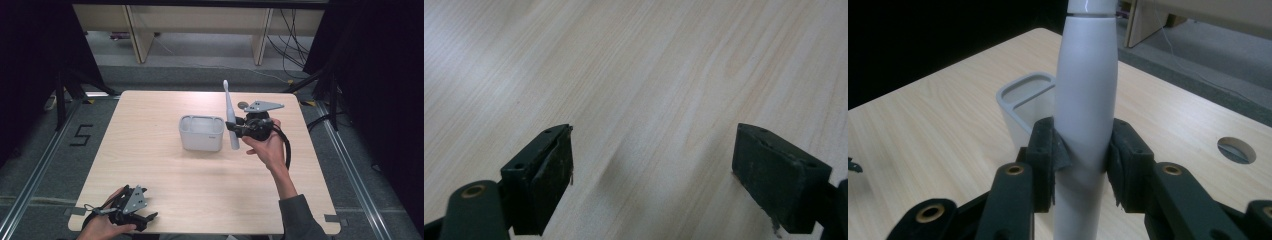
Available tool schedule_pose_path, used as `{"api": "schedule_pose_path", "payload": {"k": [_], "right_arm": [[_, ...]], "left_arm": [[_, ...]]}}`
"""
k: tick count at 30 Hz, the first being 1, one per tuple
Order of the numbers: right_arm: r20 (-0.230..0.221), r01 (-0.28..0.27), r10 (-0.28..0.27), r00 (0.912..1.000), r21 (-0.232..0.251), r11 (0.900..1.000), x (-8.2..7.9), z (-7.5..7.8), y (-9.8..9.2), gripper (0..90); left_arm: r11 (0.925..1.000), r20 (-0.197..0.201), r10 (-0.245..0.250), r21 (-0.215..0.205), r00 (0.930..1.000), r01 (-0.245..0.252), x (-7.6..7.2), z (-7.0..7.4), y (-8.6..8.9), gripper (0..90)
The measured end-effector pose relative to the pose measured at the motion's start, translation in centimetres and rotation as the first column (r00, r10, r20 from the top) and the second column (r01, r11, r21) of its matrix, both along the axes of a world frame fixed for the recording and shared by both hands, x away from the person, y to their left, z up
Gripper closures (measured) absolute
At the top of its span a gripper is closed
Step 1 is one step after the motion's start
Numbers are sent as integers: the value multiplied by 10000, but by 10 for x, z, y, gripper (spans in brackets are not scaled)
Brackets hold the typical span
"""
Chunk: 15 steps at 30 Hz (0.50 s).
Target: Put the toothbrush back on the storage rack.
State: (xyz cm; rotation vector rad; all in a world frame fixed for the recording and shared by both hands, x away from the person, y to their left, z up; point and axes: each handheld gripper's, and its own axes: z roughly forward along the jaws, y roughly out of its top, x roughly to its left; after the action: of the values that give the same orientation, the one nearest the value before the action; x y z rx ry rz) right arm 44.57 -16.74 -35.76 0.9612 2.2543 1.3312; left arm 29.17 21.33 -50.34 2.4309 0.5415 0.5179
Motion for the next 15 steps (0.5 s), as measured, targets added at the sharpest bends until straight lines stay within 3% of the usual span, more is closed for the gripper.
{"api": "schedule_pose_path", "payload": {"k": [3,6,7,10,11,15], "right_arm": [[259,112,-116,9996,123,9999,4,2,2,668],[40,83,-84,10000,280,9996,6,6,4,669],[209,39,-45,9998,285,9996,8,7,5,669],[27,87,-88,10000,405,9991,10,9,10,669],[248,126,-138,9996,501,9987,12,9,12,669],[89,133,-139,9999,666,9977,16,14,18,669]], "left_arm": [[10000,15,-19,-9,10000,19,0,0,0,164],[10000,0,-5,5,10000,5,0,0,0,164],[10000,5,-14,-11,10000,14,0,0,0,164],[10000,6,-12,-18,10000,12,0,0,0,164],[10000,1,-17,0,10000,17,0,0,0,164],[10000,8,-26,4,10000,26,0,0,0,164]]}}
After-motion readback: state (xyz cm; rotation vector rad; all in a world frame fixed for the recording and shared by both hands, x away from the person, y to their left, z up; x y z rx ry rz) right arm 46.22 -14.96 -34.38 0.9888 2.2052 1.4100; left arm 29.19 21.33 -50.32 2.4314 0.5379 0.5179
